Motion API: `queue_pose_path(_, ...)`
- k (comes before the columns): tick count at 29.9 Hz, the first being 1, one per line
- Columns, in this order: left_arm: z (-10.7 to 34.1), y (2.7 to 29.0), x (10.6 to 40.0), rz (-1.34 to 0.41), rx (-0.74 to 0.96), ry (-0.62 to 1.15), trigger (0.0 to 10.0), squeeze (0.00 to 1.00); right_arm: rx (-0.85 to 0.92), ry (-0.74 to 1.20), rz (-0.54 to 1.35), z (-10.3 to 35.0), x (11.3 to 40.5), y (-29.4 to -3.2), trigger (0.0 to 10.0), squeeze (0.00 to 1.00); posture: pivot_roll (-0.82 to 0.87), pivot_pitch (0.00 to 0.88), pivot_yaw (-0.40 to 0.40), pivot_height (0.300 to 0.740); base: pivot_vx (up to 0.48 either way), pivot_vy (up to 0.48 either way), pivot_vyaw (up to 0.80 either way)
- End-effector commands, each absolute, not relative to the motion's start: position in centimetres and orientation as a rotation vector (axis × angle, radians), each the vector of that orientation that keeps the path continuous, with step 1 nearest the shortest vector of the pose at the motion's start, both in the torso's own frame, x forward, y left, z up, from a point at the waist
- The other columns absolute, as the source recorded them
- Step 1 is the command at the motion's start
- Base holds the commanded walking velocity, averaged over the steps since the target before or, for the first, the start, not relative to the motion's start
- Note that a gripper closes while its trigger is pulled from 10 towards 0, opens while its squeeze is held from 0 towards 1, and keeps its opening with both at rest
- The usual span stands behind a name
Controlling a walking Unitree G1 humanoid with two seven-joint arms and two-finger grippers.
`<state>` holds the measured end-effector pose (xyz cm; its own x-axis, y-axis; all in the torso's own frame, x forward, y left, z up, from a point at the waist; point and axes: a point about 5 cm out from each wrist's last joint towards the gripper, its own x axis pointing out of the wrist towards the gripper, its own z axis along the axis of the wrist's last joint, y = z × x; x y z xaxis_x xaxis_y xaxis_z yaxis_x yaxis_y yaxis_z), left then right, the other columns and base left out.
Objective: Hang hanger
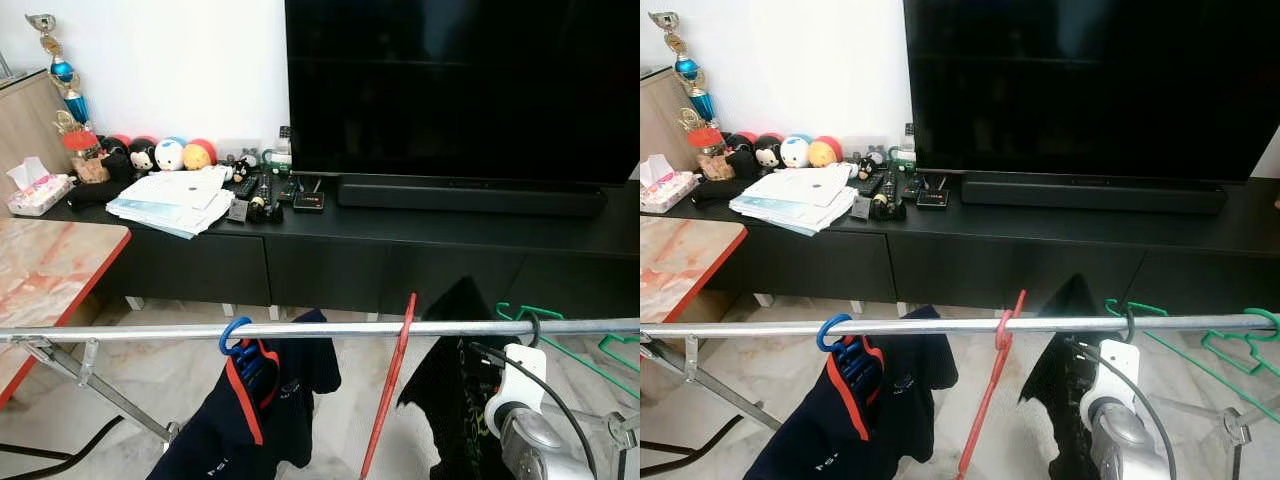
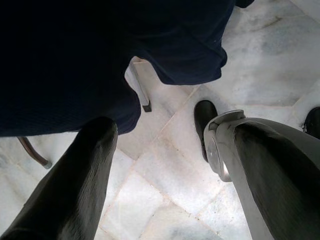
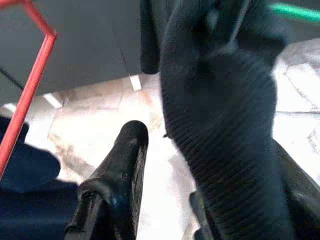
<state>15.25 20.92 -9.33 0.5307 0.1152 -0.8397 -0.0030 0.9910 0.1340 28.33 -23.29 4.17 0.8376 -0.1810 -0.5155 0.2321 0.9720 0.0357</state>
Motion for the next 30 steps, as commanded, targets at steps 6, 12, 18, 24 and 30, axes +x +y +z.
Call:
queue_pose_path(6,-9.5,21.1,14.9,0.077,0.137,1.029,10.0,0.00,0.105,0.442,-0.223,5.5,29.5,-23.0,6.2,0.00,-0.06,0.000,0.045,0.740,0.000,0.000,0.00)
queue_pose_path(12,-9.5,21.1,14.9,0.076,0.135,1.030,10.0,0.00,0.115,0.441,-0.214,5.2,29.5,-22.6,0.0,0.00,-0.05,0.000,0.045,0.740,0.000,0.000,0.00)
queue_pose_path(18,-9.5,21.1,14.8,0.076,0.133,1.032,10.0,0.00,0.113,0.459,-0.205,4.9,29.4,-22.4,0.0,0.00,-0.05,0.000,0.046,0.740,0.000,0.000,0.00)
queue_pose_path(24,-9.5,21.1,14.8,0.075,0.132,1.034,10.0,0.00,0.107,0.478,-0.219,4.4,29.2,-22.4,0.0,0.00,-0.05,0.000,0.047,0.740,0.000,0.000,0.00)
queue_pose_path(30,-9.5,21.2,14.8,0.073,0.136,1.035,10.0,0.00,0.123,0.454,-0.246,4.6,29.2,-22.4,0.0,0.00,-0.05,0.000,0.049,0.740,0.000,0.000,0.00)
